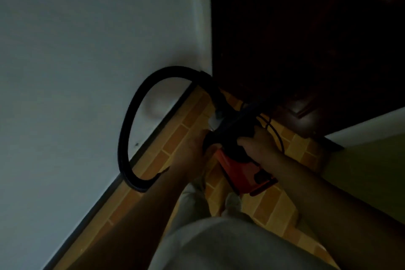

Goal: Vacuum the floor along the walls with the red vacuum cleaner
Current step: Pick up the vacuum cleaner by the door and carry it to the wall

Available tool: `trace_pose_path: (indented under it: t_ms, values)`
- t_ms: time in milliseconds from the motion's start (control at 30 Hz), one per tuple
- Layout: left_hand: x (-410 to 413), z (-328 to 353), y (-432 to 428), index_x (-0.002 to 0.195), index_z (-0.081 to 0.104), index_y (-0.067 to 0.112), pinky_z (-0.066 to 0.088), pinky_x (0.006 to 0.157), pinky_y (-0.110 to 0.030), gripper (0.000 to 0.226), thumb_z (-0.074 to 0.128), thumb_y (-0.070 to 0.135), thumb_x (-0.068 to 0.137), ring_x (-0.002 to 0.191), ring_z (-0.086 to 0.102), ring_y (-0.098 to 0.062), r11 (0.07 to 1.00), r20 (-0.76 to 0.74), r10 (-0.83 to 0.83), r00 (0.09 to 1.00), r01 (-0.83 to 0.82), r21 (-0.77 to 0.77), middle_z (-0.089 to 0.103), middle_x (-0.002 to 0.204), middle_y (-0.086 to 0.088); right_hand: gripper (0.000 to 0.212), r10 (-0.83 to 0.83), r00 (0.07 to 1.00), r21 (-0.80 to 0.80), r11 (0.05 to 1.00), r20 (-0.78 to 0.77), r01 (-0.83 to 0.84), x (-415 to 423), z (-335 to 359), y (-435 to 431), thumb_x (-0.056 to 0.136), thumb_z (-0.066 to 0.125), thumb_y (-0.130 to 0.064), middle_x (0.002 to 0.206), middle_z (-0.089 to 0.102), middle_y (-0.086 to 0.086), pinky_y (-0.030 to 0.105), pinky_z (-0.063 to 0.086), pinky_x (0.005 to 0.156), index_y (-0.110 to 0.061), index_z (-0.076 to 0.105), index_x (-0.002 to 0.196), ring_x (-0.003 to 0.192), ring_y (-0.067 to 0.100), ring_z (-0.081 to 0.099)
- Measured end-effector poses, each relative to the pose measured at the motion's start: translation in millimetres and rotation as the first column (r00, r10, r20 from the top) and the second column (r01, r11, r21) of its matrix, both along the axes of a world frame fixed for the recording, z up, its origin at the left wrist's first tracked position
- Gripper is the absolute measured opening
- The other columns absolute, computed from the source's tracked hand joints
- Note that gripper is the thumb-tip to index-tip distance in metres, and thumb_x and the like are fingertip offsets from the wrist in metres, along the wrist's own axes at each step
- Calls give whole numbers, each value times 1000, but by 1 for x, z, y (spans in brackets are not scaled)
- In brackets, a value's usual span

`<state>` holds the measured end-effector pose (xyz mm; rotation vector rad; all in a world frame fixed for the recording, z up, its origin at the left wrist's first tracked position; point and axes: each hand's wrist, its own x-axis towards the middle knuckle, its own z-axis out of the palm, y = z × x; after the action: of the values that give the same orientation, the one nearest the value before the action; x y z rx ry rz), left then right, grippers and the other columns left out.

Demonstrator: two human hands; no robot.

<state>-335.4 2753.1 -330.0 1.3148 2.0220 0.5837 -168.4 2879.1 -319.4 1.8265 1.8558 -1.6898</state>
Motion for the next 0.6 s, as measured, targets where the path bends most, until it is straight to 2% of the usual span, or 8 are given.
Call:
trace_pose_path:
  t_ms: [100,167,233,300,367,433,533,600]
  values:
    - [6,27,-42,127,56,28,51,81,-24,33,58,44,98,98,62,-9,991,9,137,990,-137,-2,63,112,9,75,124,992,45,991,-22,-123,-8,27,-19,67,69,-51,129,62,-2,52,55,94,-41,51,139,112,28,62]
    - [6,44,-70,122,58,28,50,77,-20,29,59,43,98,92,61,-6,972,0,235,972,-235,29,63,106,10,69,192,981,64,980,-24,-190,-20,50,-37,75,71,-41,128,62,-2,52,56,93,-37,51,141,110,27,62]
    - [5,58,-99,117,59,28,50,74,-19,25,60,45,97,85,59,-3,938,-7,342,940,-341,59,62,98,11,63,280,960,82,957,-18,-277,-33,70,-60,85,70,-29,128,61,-2,47,56,94,-30,50,145,110,25,61]
    - [3,69,-129,113,59,30,53,72,-24,23,60,46,97,81,60,-3,903,8,424,906,-423,73,62,94,11,55,371,928,81,926,-4,-370,-47,80,-83,90,67,-19,123,60,1,37,53,86,-20,52,143,105,23,59]
    - [-2,76,-162,110,57,32,56,73,-29,20,61,45,96,78,61,-6,864,43,494,869,-496,92,63,92,9,48,460,888,88,884,12,-460,-62,87,-109,89,65,-16,118,63,7,31,49,76,-13,56,136,98,24,60]
    - [-9,78,-202,107,56,32,58,69,-32,22,62,49,95,73,62,-10,812,68,570,819,-574,100,63,88,7,43,540,841,99,836,33,-540,-82,91,-141,87,66,-16,112,64,8,30,50,72,-13,59,129,96,25,62]
    - [-20,78,-272,106,60,28,59,65,-40,38,61,62,90,66,63,-12,723,58,681,730,-683,109,65,81,4,22,655,753,120,744,60,-657,-116,100,-195,83,67,-16,102,67,7,35,55,76,-19,64,105,90,24,65]
    - [-25,78,-321,104,62,26,58,63,-44,44,60,66,87,64,64,-14,644,87,749,657,-753,135,67,78,3,16,725,682,143,668,96,-730,-138,103,-234,81,68,-19,97,68,4,38,58,82,-25,63,95,88,22,66]
